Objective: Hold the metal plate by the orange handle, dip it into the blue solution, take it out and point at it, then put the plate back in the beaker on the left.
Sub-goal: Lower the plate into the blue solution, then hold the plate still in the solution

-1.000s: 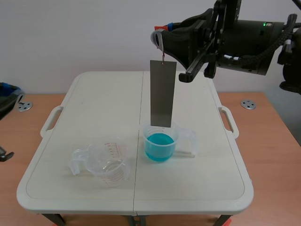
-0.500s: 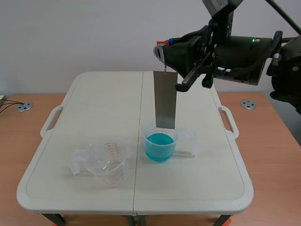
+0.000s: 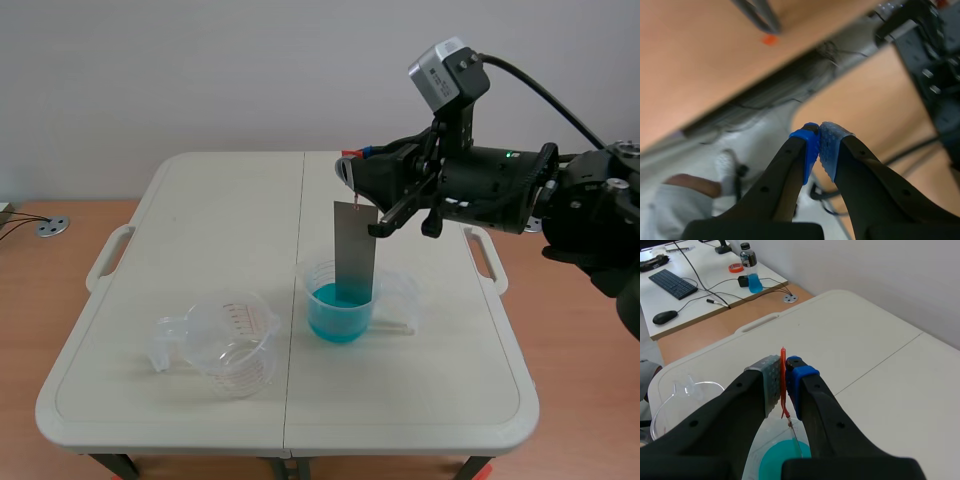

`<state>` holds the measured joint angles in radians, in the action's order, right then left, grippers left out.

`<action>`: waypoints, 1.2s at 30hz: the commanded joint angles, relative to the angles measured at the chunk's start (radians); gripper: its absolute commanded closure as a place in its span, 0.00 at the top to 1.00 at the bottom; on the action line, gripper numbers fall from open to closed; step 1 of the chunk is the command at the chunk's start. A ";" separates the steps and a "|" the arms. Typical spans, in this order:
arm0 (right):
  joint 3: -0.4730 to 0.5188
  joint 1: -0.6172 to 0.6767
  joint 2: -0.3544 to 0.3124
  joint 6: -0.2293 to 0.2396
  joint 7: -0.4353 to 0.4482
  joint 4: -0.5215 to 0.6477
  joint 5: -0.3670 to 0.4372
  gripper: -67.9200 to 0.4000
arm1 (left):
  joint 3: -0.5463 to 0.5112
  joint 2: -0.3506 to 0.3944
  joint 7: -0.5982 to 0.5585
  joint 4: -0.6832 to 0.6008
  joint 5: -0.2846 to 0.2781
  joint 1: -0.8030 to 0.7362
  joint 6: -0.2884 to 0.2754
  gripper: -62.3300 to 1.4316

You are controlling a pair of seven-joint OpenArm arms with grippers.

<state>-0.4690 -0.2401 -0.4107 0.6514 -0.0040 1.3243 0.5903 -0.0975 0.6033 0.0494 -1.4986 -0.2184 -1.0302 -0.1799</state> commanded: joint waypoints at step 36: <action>-0.005 -0.026 0.039 0.031 0.044 -0.070 -0.114 0.02 | 0.260 -0.090 -0.046 0.257 -0.003 0.167 0.001 0.07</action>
<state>-0.4732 -0.2462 -0.3683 0.6777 0.0402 1.2472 0.4774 0.1616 0.5152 0.0101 -1.2320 -0.2180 -0.8532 -0.1768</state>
